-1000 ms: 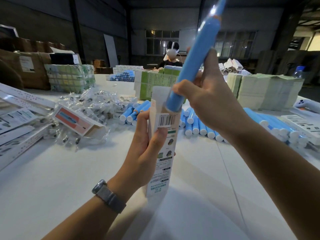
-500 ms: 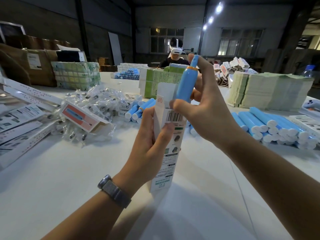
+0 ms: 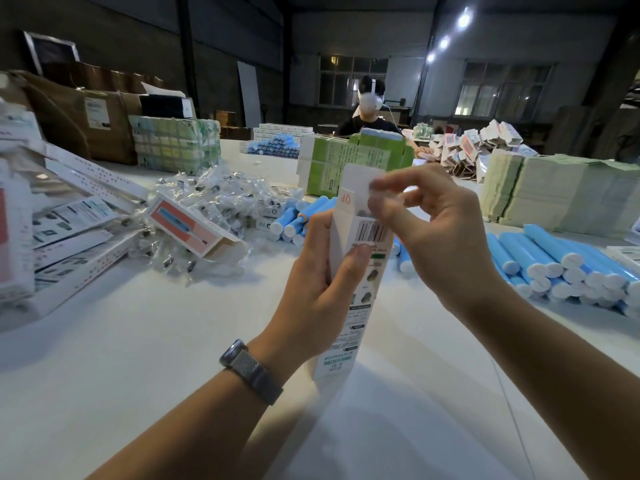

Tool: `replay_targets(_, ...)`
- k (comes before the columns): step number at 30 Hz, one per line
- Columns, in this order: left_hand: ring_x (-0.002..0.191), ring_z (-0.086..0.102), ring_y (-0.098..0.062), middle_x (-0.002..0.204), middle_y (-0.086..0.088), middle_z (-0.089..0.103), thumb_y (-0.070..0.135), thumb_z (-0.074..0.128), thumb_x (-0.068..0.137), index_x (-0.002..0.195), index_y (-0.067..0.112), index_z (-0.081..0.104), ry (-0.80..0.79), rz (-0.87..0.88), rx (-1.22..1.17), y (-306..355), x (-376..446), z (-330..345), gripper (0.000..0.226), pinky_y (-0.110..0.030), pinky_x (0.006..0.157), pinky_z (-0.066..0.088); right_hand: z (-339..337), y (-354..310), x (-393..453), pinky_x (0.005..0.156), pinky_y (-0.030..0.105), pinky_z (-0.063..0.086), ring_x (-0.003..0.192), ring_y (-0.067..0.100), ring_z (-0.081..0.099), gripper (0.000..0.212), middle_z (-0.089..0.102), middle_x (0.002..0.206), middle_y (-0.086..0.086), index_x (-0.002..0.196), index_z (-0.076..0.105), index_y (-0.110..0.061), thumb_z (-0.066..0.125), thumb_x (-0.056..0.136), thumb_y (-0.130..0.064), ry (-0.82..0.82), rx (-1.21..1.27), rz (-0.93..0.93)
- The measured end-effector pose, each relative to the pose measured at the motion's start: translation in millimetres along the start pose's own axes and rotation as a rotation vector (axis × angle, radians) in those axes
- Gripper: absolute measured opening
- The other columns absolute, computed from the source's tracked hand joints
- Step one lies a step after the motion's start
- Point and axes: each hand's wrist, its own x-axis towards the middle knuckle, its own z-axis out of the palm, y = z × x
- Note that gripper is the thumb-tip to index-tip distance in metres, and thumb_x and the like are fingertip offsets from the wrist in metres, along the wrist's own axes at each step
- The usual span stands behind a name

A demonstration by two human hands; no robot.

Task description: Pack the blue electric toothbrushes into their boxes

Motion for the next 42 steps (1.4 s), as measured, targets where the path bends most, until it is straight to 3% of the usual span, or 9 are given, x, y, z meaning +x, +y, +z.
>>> replay_targets(3, 0.072, 0.062, -0.032, 0.095, -0.001, 0.065, 0.041, 0.052, 0.095, 0.109, 0.040, 0.046, 0.012, -0.010, 0.056, -1, 2, -5, 0.015, -0.060, 0.061, 0.054, 3, -2, 6, 0.065, 0.027, 0.052, 0.083, 0.026, 0.063, 0.008, 0.066, 0.090, -0.002, 0.083, 0.067, -0.033, 0.064, 0.082, -0.026, -0.036, 0.227, 0.082)
replay_targets(8, 0.068, 0.063, -0.016, 0.090, 0.012, 0.066, 0.050, 0.047, 0.091, 0.105, 0.034, 0.039, 0.152, -0.051, 0.247, -2, 8, -19, 0.023, -0.047, 0.057, 0.056, 40, 24, 47, 0.057, 0.024, 0.047, 0.065, 0.007, 0.059, 0.020, 0.063, 0.073, -0.006, 0.077, 0.071, -0.028, 0.053, 0.084, -0.025, -0.003, 0.533, 0.345)
replay_targets(11, 0.062, 0.062, -0.018, 0.081, 0.006, 0.063, 0.045, 0.045, 0.089, 0.101, 0.036, 0.033, 0.349, -0.096, 0.429, -1, 13, -29, 0.020, -0.045, 0.054, 0.054, 79, 58, 93, 0.065, 0.033, 0.050, 0.072, 0.013, 0.061, 0.017, 0.068, 0.087, 0.002, 0.095, 0.068, -0.021, 0.054, 0.090, -0.013, -0.142, 0.289, 0.381)
replay_targets(16, 0.084, 0.063, -0.019, 0.096, 0.018, 0.056, 0.043, 0.043, 0.082, 0.102, 0.038, 0.029, 0.593, -0.221, 0.509, 5, 23, -58, 0.025, -0.040, 0.064, 0.055, 160, 107, 139, 0.086, 0.030, 0.045, 0.116, 0.025, 0.057, 0.039, 0.060, 0.134, 0.008, 0.130, 0.060, -0.020, 0.056, 0.091, -0.014, -0.526, -0.509, 0.190)
replay_targets(21, 0.084, 0.062, -0.016, 0.096, 0.013, 0.059, 0.035, 0.048, 0.091, 0.102, 0.041, 0.038, 0.733, -0.245, 0.504, 2, 28, -72, 0.017, -0.038, 0.066, 0.053, 206, 137, 146, 0.091, 0.034, 0.047, 0.124, 0.030, 0.053, 0.050, 0.054, 0.140, 0.011, 0.140, 0.051, -0.020, 0.053, 0.090, -0.013, -0.671, -0.687, 0.211)
replay_targets(29, 0.078, 0.061, -0.008, 0.094, 0.010, 0.060, 0.027, 0.052, 0.091, 0.101, 0.035, 0.038, 0.706, -0.186, 0.567, -4, 24, -66, 0.019, -0.035, 0.061, 0.052, 217, 146, 141, 0.074, 0.035, 0.046, 0.099, 0.030, 0.061, 0.024, 0.064, 0.114, 0.006, 0.108, 0.063, -0.021, 0.052, 0.089, -0.012, -0.367, -0.742, 0.136)
replay_targets(32, 0.073, 0.060, -0.012, 0.085, 0.011, 0.059, 0.033, 0.048, 0.083, 0.095, 0.038, 0.035, 0.662, -0.170, 0.593, -2, 25, -66, 0.019, -0.043, 0.062, 0.055, 204, 132, 136, 0.075, 0.034, 0.041, 0.105, 0.030, 0.059, 0.034, 0.063, 0.118, 0.008, 0.121, 0.059, -0.019, 0.053, 0.089, -0.012, -0.281, -0.523, 0.125)
replay_targets(36, 0.066, 0.058, -0.003, 0.084, 0.037, 0.055, 0.035, 0.047, 0.081, 0.095, 0.040, 0.031, 0.612, -0.156, 0.595, -1, 24, -63, 0.021, -0.031, 0.053, 0.051, 168, 107, 120, 0.086, 0.040, 0.053, 0.095, 0.025, 0.065, 0.022, 0.068, 0.097, 0.004, 0.110, 0.066, -0.013, 0.063, 0.089, -0.016, -0.152, -0.218, 0.158)
replay_targets(42, 0.066, 0.056, 0.004, 0.084, 0.031, 0.056, 0.027, 0.048, 0.083, 0.104, 0.027, 0.036, 0.521, -0.133, 0.409, 2, 21, -49, 0.024, -0.019, 0.051, 0.048, 94, 59, 90, 0.066, 0.032, 0.051, 0.068, 0.013, 0.058, 0.011, 0.064, 0.077, -0.001, 0.089, 0.063, -0.016, 0.073, 0.088, -0.019, -0.113, -0.029, 0.207)
